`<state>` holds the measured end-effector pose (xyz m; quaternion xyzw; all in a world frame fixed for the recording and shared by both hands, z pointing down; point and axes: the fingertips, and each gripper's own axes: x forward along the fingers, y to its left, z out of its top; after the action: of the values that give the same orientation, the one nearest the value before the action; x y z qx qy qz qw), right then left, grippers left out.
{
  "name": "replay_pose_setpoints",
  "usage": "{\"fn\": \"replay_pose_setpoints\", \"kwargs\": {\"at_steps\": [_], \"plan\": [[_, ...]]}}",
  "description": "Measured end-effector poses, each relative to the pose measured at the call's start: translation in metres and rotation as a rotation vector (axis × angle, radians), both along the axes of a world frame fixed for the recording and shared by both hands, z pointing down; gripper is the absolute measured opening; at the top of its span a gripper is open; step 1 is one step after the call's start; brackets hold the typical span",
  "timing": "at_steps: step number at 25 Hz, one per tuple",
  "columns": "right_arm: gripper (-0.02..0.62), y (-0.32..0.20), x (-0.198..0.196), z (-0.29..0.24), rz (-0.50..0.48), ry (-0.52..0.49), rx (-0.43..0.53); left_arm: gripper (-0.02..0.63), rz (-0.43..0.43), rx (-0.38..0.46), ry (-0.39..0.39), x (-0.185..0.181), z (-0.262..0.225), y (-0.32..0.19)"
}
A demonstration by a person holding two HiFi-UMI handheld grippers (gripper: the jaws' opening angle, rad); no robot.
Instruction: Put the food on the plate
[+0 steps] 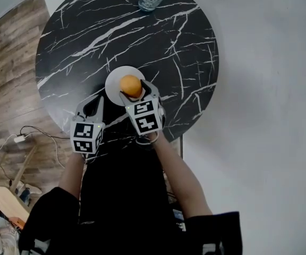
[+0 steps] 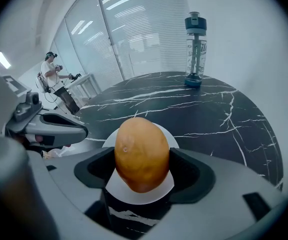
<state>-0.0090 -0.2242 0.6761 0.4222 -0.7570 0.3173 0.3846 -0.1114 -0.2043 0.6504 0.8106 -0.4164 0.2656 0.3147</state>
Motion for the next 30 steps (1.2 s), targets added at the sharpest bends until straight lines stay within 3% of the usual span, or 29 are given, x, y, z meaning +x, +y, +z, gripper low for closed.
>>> {"fn": "replay_pose_setpoints", "kwargs": {"at_steps": [22,30], "plan": [[0.328,-0.002,-0.009,0.009,-0.052,0.003,-0.028,0.0,-0.047,-0.004,-0.013,0.002,-0.003,0.006],[0.33,-0.006,-0.018,-0.002,-0.092,-0.022,0.007,0.0,-0.078,0.011,-0.019,-0.003,-0.012,0.008]]}}
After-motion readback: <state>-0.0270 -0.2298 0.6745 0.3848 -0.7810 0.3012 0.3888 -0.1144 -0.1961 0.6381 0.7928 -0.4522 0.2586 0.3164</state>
